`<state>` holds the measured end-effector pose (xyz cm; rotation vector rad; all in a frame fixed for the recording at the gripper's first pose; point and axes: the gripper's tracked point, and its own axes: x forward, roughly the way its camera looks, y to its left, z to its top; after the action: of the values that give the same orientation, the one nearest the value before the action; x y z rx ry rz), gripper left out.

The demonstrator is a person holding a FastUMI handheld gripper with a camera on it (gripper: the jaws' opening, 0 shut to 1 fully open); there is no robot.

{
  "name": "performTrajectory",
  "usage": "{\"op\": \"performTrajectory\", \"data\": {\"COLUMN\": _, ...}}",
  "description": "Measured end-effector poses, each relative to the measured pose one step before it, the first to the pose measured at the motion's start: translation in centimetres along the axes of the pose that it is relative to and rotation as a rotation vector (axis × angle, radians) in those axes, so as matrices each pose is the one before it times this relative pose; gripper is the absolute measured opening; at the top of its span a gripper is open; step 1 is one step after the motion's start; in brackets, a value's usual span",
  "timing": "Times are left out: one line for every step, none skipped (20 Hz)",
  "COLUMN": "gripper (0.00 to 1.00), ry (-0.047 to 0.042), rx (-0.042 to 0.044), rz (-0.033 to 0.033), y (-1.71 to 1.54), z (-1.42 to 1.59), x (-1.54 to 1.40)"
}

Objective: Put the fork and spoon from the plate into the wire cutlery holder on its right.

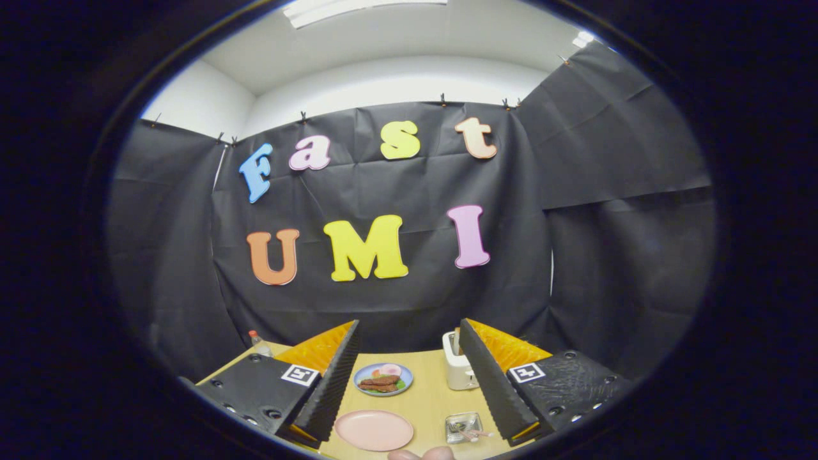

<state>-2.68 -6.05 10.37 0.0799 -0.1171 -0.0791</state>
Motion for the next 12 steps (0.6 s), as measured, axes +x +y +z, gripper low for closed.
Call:
{"op": "performTrajectory", "data": {"gripper": 0.92, "ry": -0.00217, "rx": -0.00412, "rz": 0.00286, "y": 0.361, "z": -0.022, "x": -0.065}}
{"op": "performTrajectory", "data": {"gripper": 0.92, "ry": -0.00613, "rx": -0.00684, "rz": 0.00482, "y": 0.246, "z": 0.101, "x": -0.044}}
{"op": "performTrajectory", "data": {"gripper": 0.92, "ry": -0.00487, "rx": -0.00433, "rz": 0.00486, "y": 0.244, "z": 0.112, "x": -0.03}}
{"op": "performTrajectory", "data": {"gripper": 0.92, "ry": -0.00305, "rx": 0.0018, "rz": 0.00372, "y": 0.25, "z": -0.073, "x": -0.047}}
{"op": "performTrajectory", "data": {"gripper": 0.92, "ry": 0.00052, "rx": 0.00484, "rz": 0.00294, "y": 0.198, "z": 0.007, "x": -0.019}}
{"op": "performTrajectory", "data": {"gripper": 0.92, "ry": 0.00308, "rx": 0.00329, "rz": 0.00138, "y": 0.125, "z": -0.105, "x": 0.205}}
{"op": "performTrajectory", "data": {"gripper": 0.92, "ry": 0.00187, "rx": -0.00027, "rz": -0.00083, "y": -0.036, "z": -0.072, "x": 0.014}}
{"op": "performTrajectory", "data": {"gripper": 0.92, "ry": -0.00054, "rx": -0.00035, "rz": -0.00291, "y": -0.051, "z": 0.009, "x": 0.024}}
{"op": "performTrajectory", "data": {"gripper": 0.92, "ry": -0.00029, "rx": 0.00007, "rz": -0.00157, "y": -0.046, "z": 0.023, "x": -0.002}}
{"op": "performTrajectory", "data": {"gripper": 0.92, "ry": 0.00165, "rx": -0.00028, "rz": -0.00203, "y": 0.015, "z": -0.013, "x": -0.043}}
{"op": "performTrajectory", "data": {"gripper": 0.92, "ry": 0.00029, "rx": -0.00228, "rz": -0.00108, "y": 0.008, "z": -0.042, "x": -0.09}}
{"op": "performTrajectory", "data": {"gripper": 0.93, "ry": 0.00265, "rx": -0.00082, "rz": -0.00051, "y": -0.06, "z": -0.207, "x": -0.076}}
